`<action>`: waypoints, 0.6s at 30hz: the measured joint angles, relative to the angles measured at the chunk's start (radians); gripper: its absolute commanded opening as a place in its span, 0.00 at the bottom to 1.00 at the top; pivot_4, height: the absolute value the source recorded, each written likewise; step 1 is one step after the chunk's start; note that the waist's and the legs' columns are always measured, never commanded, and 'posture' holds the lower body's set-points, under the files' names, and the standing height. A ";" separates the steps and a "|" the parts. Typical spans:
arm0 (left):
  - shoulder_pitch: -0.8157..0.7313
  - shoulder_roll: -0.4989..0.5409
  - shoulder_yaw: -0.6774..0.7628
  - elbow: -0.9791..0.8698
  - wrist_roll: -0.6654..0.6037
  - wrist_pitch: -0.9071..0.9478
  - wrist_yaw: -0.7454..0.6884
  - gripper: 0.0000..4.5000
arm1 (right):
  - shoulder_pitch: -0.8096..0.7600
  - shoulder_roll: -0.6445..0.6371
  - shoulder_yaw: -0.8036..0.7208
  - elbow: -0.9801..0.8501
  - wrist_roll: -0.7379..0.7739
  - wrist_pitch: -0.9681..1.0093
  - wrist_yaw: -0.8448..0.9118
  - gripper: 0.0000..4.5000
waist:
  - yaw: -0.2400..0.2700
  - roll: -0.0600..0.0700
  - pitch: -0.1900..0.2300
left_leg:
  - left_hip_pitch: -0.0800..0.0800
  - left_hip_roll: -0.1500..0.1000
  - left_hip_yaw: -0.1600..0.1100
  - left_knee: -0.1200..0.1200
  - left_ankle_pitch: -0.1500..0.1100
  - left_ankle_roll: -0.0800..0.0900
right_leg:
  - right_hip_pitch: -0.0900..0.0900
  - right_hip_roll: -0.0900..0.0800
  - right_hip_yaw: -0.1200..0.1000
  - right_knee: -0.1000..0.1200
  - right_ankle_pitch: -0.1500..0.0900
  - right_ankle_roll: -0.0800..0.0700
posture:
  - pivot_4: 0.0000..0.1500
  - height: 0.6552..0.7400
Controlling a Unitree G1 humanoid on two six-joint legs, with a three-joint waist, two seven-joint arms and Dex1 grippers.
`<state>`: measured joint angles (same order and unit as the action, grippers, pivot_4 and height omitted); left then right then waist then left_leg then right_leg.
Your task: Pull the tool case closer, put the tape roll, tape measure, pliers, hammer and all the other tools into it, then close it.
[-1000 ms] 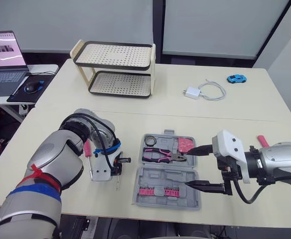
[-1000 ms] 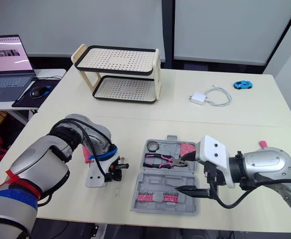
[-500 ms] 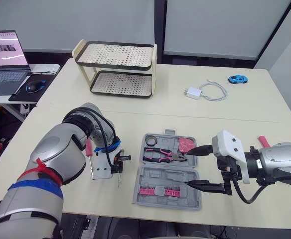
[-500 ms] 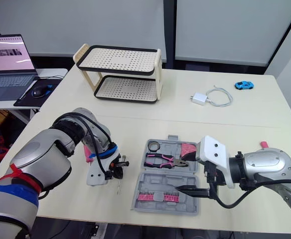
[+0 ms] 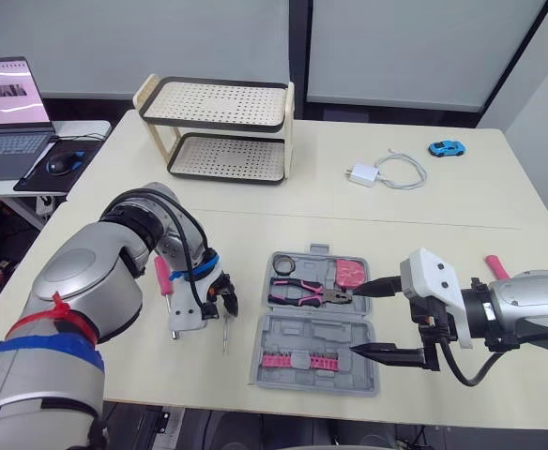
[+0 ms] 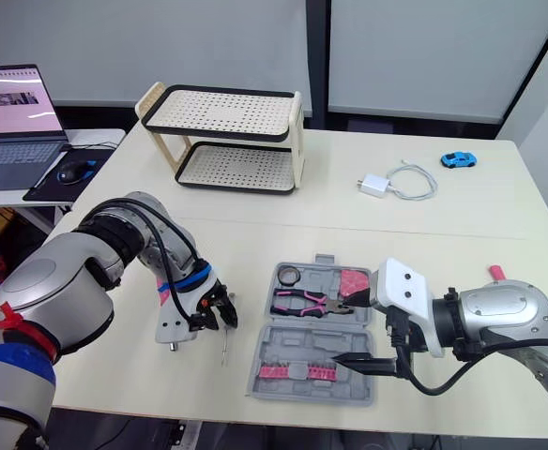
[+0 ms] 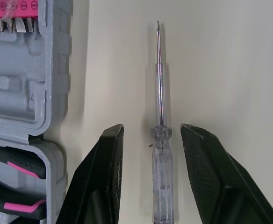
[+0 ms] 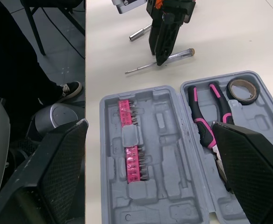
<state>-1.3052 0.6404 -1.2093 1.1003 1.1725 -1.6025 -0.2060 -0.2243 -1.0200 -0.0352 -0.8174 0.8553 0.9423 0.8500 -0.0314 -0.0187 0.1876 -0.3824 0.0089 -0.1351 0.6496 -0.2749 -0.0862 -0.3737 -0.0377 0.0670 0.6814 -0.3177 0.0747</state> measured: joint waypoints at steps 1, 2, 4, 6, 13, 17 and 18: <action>0.000 -0.004 0.000 0.008 0.008 0.004 0.002 0.44 | 0.000 0.000 0.000 0.001 0.000 -0.001 0.001 1.00 | 0.000 0.000 0.000 | 0.000 0.000 0.000 0.000 0.000 0.000 | 0.000 0.000 0.000 0.000 0.000 0.000 | 1.00 0.94; 0.003 -0.010 0.000 0.014 0.017 0.012 0.005 0.44 | 0.000 0.000 0.000 0.002 -0.001 -0.003 0.002 1.00 | 0.000 0.000 0.000 | 0.000 0.000 0.000 0.000 0.000 0.000 | 0.000 0.000 0.000 0.000 0.000 0.000 | 1.00 0.94; 0.010 -0.026 0.000 0.020 0.032 0.035 0.022 0.44 | 0.000 -0.001 0.000 0.008 -0.001 -0.004 0.004 1.00 | 0.000 0.000 0.000 | 0.000 0.000 0.000 0.000 0.000 0.000 | 0.000 0.000 0.000 0.000 0.000 0.000 | 1.00 0.94; 0.014 -0.041 0.000 0.028 0.054 0.058 0.039 0.44 | 0.000 -0.002 0.000 0.009 -0.001 -0.004 0.007 1.00 | 0.000 0.000 0.000 | 0.000 0.000 0.000 0.000 0.000 0.000 | 0.000 0.000 0.000 0.000 0.000 0.000 | 1.00 0.94; 0.014 -0.058 -0.002 0.050 0.119 0.085 0.114 0.44 | 0.000 -0.009 0.000 0.009 0.000 -0.004 0.015 1.00 | 0.001 0.002 -0.001 | 0.003 -0.001 0.000 0.001 0.000 0.000 | 0.003 0.000 0.000 0.001 0.000 0.001 | 1.00 0.94; 0.013 -0.065 -0.005 0.054 0.148 0.090 0.141 0.24 | 0.010 -0.013 -0.003 0.007 0.000 -0.004 0.014 1.00 | 0.004 0.002 -0.002 | 0.003 -0.001 0.000 0.002 0.001 0.001 | 0.004 0.000 0.001 0.001 0.001 0.002 | 1.00 0.94; 0.013 -0.065 -0.007 0.055 0.156 0.089 0.146 0.18 | 0.013 -0.014 -0.005 0.007 0.001 -0.004 0.013 1.00 | 0.004 0.002 -0.002 | 0.003 -0.001 0.000 0.002 0.001 0.001 | 0.004 0.000 0.001 0.001 0.001 0.002 | 1.00 0.94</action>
<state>-1.2918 0.5757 -1.2168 1.1553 1.3283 -1.5134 -0.0604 -0.2112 -1.0341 -0.0402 -0.8109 0.8559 0.9379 0.8630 -0.0272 -0.0167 0.1854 -0.3792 0.0079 -0.1347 0.6515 -0.2740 -0.0852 -0.3696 -0.0382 0.0679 0.6822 -0.3164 0.0767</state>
